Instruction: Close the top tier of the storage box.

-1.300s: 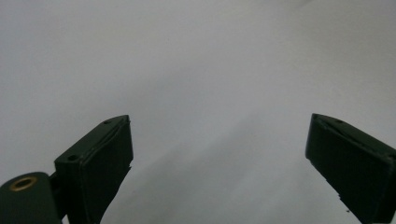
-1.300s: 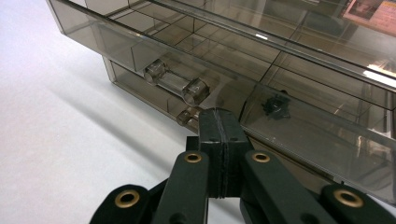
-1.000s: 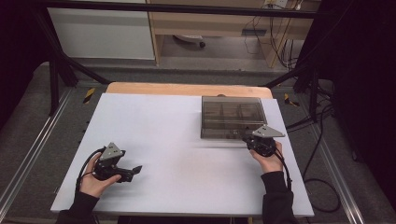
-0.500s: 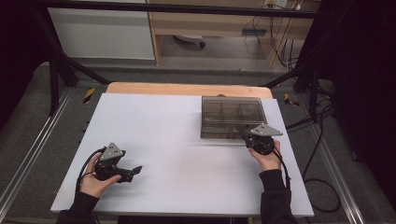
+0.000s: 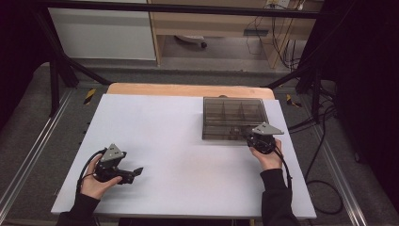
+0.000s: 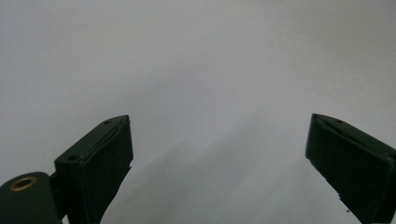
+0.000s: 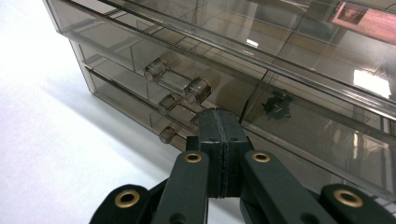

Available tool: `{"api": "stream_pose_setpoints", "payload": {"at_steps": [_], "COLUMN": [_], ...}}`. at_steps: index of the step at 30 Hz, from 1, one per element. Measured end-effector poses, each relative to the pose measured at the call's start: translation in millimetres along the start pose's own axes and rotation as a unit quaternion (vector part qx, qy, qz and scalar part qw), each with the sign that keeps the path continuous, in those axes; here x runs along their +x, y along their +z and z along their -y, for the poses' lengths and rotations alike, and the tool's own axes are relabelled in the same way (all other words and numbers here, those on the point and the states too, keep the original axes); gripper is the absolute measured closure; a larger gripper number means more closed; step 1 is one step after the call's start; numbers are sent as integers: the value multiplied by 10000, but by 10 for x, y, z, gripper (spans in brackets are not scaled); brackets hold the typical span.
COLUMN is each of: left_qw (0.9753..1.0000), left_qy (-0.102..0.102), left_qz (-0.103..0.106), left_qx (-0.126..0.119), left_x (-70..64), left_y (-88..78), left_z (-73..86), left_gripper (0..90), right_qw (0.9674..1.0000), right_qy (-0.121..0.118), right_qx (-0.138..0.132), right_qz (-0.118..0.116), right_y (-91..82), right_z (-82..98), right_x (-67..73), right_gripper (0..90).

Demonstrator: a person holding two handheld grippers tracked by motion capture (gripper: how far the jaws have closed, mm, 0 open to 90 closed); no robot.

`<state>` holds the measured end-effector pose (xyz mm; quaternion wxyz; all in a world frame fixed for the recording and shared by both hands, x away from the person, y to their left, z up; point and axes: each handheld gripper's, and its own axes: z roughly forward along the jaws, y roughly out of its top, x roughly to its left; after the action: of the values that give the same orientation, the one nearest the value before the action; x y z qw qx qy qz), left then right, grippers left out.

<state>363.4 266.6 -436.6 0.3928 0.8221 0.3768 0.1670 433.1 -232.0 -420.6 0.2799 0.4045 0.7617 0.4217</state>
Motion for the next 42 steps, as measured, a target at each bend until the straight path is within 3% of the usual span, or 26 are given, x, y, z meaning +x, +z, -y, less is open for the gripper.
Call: {"api": "stream_pose_setpoints", "payload": {"at_steps": [31,38,42], "left_qw": [10000,10000,10000], "left_qy": [4,4,-3], "left_qz": [10,12,15], "left_qx": [15,8,24], "left_x": [-6,-7,-3], "left_y": [8,6,13], "left_z": [2,1,5], "left_gripper": [71,71,71], "right_qw": [9999,10000,9999], "right_qy": [-35,-17,34], "right_qx": [-70,21,53], "right_qz": [66,25,-84], "right_y": [76,-8,-97], "right_z": [-12,-21,-48], "right_x": [-19,-11,18], "right_gripper": [900,883,828]}}
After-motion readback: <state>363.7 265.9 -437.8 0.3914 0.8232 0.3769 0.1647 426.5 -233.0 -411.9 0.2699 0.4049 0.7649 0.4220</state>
